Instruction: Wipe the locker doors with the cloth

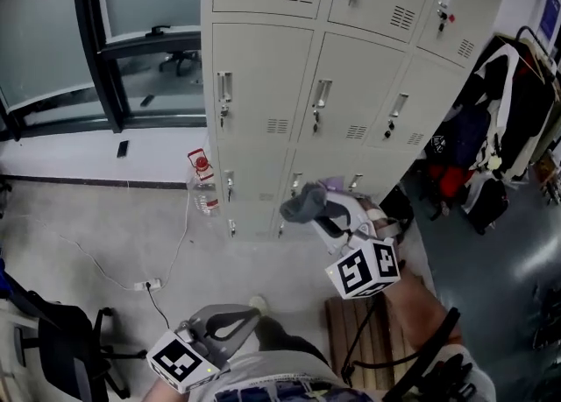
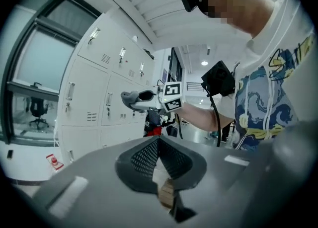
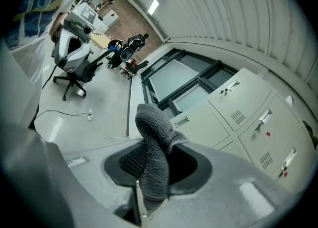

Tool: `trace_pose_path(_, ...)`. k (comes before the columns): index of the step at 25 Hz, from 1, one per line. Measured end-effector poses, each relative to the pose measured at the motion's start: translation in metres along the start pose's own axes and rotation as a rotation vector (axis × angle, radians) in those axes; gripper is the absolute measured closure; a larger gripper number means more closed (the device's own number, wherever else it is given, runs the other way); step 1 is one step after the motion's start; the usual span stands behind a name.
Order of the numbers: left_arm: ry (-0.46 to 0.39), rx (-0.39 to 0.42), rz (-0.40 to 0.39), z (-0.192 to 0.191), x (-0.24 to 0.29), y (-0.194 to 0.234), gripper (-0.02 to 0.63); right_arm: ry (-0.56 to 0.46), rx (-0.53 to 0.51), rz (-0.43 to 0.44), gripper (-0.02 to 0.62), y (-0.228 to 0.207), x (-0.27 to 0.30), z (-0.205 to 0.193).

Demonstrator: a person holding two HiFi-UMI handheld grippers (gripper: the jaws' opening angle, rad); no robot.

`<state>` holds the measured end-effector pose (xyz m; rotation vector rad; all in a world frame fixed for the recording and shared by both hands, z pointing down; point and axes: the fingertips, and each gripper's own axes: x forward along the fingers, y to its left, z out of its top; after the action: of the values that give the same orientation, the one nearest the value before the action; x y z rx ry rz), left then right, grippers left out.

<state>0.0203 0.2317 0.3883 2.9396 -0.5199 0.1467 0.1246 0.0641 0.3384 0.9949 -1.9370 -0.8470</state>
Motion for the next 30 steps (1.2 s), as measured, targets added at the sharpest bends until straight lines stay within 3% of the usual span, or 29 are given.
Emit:
trace_pose_path(6, -0.025, 0.055, 0.094, 0.050, 0.047, 0.094, 0.604, -0.064, -0.103, -0.111, 0.479, -0.143, 0.108, -0.005)
trace_pose_path(10, -0.027, 0.028, 0.150, 0.063, 0.072, 0.144, 0.604, -0.085, -0.210, -0.225, 0.479, -0.228, 0.164, -0.005)
trace_pose_path(15, -0.025, 0.007, 0.174, 0.063, 0.087, 0.182, 0.604, -0.056, -0.268, -0.335, 0.479, -0.293, 0.212, -0.014)
trace_pose_path(22, 0.011, 0.027, 0.137, 0.068, 0.101, 0.215, 0.604, -0.003, -0.248, -0.308, 0.479, -0.289, 0.247, -0.040)
trace_pose_path(30, 0.012, 0.054, 0.029, 0.082, 0.135, 0.236, 0.604, 0.073, -0.217, -0.140, 0.479, -0.201, 0.285, -0.093)
